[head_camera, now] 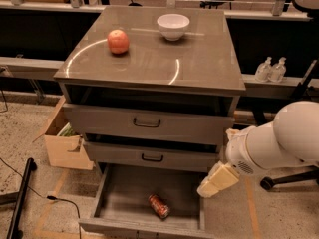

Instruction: Pick coke can from bottom drawer and place on counter

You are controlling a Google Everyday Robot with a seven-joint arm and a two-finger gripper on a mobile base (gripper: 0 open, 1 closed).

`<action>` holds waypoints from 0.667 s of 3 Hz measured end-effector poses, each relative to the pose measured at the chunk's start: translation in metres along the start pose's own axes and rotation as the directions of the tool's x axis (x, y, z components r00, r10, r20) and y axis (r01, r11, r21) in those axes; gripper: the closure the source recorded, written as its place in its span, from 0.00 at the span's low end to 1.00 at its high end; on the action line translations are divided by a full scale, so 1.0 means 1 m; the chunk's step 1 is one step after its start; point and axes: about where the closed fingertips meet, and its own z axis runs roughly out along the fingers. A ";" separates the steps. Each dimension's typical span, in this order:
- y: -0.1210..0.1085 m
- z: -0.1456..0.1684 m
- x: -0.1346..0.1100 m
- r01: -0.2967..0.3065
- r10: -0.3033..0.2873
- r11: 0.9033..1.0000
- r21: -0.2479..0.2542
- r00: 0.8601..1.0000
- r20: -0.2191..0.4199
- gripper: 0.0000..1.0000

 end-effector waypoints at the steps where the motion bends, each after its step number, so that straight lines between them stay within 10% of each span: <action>1: 0.002 0.017 0.011 -0.048 0.048 0.999 0.013 0.999 0.008 0.00; 2: 0.009 0.056 0.036 -0.126 0.126 0.992 0.026 0.992 0.020 0.00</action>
Offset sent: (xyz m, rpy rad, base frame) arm -0.0027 -0.0038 -0.1278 0.0939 0.0352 -0.2100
